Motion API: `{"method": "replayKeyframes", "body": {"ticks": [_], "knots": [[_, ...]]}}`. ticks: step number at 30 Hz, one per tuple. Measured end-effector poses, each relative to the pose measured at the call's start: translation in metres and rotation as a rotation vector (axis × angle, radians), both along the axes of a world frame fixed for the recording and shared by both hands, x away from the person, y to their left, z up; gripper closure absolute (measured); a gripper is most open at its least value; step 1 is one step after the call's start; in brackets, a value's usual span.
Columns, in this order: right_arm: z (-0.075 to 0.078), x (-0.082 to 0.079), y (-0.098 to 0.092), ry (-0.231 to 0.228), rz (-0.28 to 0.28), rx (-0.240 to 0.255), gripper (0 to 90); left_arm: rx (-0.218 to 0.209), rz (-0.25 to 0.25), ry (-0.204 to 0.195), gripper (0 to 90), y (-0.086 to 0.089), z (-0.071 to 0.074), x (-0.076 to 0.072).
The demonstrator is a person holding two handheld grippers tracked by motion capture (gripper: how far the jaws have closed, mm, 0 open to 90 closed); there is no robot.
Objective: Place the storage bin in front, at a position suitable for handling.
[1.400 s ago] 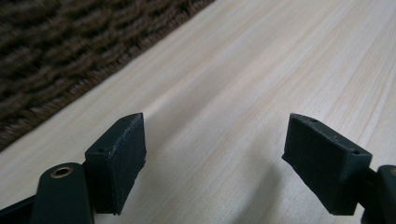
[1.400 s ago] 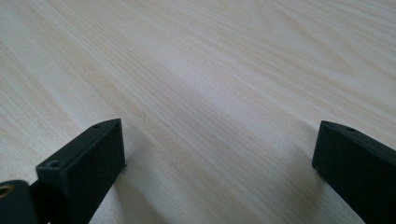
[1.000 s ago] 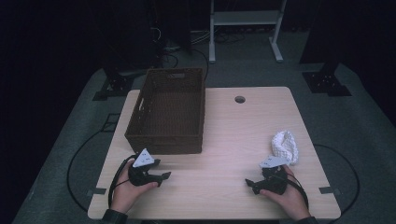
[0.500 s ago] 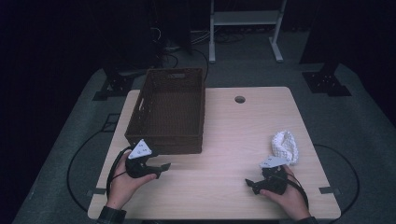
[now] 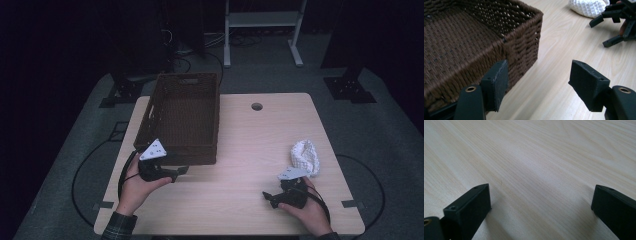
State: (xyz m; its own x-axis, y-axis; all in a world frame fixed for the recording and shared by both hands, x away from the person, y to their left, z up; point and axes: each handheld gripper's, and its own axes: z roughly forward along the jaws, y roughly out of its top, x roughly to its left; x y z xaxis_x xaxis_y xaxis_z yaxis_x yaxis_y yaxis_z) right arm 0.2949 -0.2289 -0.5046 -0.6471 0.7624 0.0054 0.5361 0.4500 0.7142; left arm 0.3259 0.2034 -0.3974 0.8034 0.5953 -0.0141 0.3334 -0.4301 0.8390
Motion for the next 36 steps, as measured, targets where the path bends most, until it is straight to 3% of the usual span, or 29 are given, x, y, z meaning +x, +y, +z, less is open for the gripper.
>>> {"method": "replayKeyframes", "body": {"ticks": [12,27,36], "knots": [[0.0,0.0,0.0,0.001,-0.001,0.0,1.6,0.005,-0.008,-0.025,30.7,-0.012,0.019,0.022],[0.0,0.0,0.0,0.0,-0.002,0.001,1.6,0.001,-0.027,-0.026,38.4,-0.041,0.021,0.046],[0.0,0.0,0.0,0.001,-0.001,0.002,1.6,-0.012,-0.019,-0.02,37.5,-0.062,0.021,0.063]]}}
